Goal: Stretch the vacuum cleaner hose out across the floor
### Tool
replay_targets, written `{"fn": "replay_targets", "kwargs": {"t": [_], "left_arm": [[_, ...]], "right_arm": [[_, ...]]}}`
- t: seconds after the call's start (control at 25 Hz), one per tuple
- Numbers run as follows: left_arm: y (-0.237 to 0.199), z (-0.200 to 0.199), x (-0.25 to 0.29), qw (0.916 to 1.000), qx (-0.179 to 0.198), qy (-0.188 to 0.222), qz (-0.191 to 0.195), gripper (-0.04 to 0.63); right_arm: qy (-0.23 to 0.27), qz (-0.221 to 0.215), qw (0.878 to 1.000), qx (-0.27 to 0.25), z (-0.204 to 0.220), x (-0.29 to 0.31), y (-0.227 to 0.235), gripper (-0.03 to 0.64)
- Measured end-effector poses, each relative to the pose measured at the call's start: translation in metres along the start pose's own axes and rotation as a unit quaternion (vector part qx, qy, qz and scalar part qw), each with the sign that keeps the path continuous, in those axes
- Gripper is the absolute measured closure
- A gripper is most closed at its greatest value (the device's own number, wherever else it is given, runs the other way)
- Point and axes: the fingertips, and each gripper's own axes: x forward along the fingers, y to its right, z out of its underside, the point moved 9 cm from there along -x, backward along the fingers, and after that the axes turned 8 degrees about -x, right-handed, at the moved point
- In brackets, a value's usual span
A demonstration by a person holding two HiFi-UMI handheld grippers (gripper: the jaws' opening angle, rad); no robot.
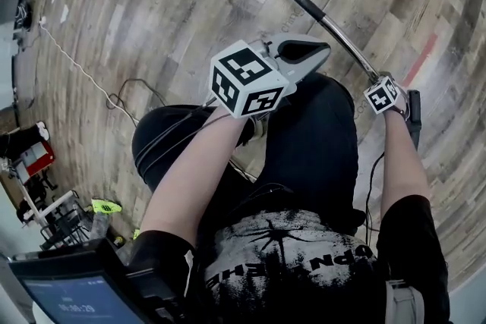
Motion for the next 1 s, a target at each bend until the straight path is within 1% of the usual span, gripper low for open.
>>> {"fn": "replay_targets", "kwargs": {"t": [0.16, 0.36, 0.44, 0.6, 0.68, 0.72, 0.8, 0.88, 1.0], "left_arm": [[0.003, 0.001, 0.003, 1.0000, -0.002, -0.001, 0.006, 0.595], [0.002, 0.007, 0.009, 0.9999, 0.000, -0.011, 0.011, 0.594], [0.003, 0.007, 0.012, 0.9998, -0.003, -0.011, 0.016, 0.594], [0.006, 0.004, 0.014, 0.9995, 0.002, -0.011, 0.028, 0.594], [0.003, 0.001, 0.016, 0.9995, -0.003, -0.006, 0.032, 0.594], [0.001, -0.001, 0.016, 0.9994, -0.006, -0.003, 0.033, 0.594], [-0.004, -0.004, 0.016, 0.9994, -0.008, 0.000, 0.034, 0.594], [-0.007, -0.007, 0.016, 0.9993, -0.005, 0.000, 0.037, 0.595], [-0.015, -0.009, 0.015, 0.9992, -0.008, 0.007, 0.040, 0.594]], "right_arm": [[-0.011, -0.017, 1.000, 0.000, -0.001, 0.004, -0.004, 0.522], [-0.036, -0.010, 0.999, -0.019, 0.002, 0.003, -0.010, 0.471], [-0.042, -0.013, 0.999, -0.025, 0.005, 0.001, -0.014, 0.464], [-0.043, -0.032, 0.998, -0.038, 0.004, -0.003, -0.027, 0.436], [-0.048, -0.041, 0.997, -0.048, 0.007, -0.006, -0.033, 0.424], [-0.050, -0.041, 0.997, -0.047, 0.008, -0.007, -0.034, 0.430], [-0.052, -0.036, 0.998, -0.030, 0.010, -0.009, -0.030, 0.499], [-0.051, -0.036, 0.998, -0.008, 0.010, -0.011, -0.024, 0.499], [-0.049, -0.039, 0.998, 0.007, 0.007, -0.011, -0.018, 0.519]]}}
